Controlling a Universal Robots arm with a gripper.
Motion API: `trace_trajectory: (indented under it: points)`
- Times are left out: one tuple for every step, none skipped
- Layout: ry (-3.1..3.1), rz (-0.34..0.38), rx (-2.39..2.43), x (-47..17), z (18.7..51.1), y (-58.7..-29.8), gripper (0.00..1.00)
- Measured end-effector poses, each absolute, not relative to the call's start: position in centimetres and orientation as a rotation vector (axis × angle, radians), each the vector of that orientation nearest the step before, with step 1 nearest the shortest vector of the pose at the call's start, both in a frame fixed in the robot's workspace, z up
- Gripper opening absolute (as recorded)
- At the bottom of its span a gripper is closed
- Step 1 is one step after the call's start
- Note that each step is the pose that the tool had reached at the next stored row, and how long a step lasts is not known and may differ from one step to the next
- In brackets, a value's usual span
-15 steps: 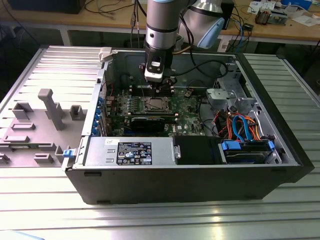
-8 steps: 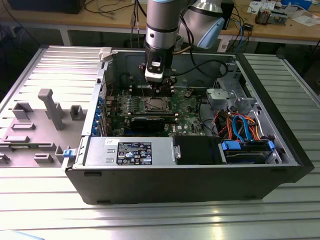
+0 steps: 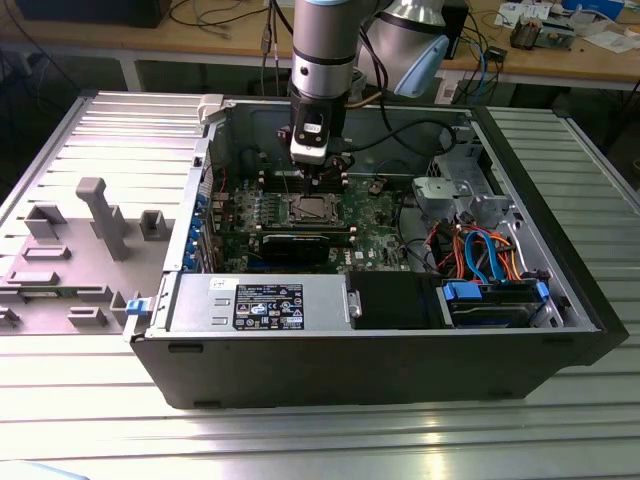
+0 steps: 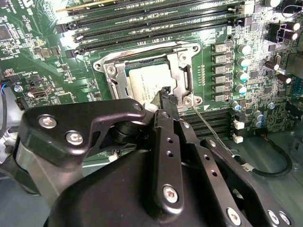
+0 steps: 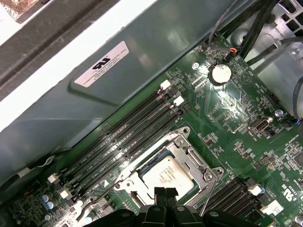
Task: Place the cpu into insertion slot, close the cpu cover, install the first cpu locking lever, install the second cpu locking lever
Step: 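Install the first cpu locking lever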
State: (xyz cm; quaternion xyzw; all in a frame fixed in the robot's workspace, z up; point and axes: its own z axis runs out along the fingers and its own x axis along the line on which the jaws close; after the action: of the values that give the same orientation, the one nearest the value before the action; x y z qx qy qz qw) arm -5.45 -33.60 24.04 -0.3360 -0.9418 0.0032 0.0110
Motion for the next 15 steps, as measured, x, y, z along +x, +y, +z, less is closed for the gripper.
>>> trace_trajectory:
  points:
    - [-2.939,0.01,-1.046,-5.45,24.04,-33.6,0.11]
    - [-2.939,0.01,-1.045,-5.45,24.04,-33.6,0.11]
    - [-2.94,0.01,-1.044,-5.45,24.04,-33.6,0.11]
    - [-2.941,0.01,-1.042,-5.45,24.04,-33.6,0.11]
    - [-2.941,0.01,-1.041,-5.45,24.04,-33.6,0.11]
    - [-2.941,0.01,-1.039,-5.45,24.04,-33.6,0.11]
    - [-2.942,0.01,-1.038,-5.45,24.04,-33.6,0.11]
    - [-2.942,0.01,-1.037,-5.45,24.04,-33.6,0.11]
    - [-2.943,0.01,-1.035,-5.45,24.04,-33.6,0.11]
    - [-2.944,0.01,-1.033,-5.45,24.04,-33.6,0.11]
    - [-2.944,0.01,-1.032,-5.45,24.04,-33.6,0.11]
    - [-2.944,0.01,-1.031,-5.45,24.04,-33.6,0.11]
    - [-2.945,0.01,-1.029,-5.45,24.04,-33.6,0.11]
    - [-2.945,0.01,-1.028,-5.45,24.04,-33.6,0.11]
    - [-2.946,0.01,-1.026,-5.45,24.04,-33.6,0.11]
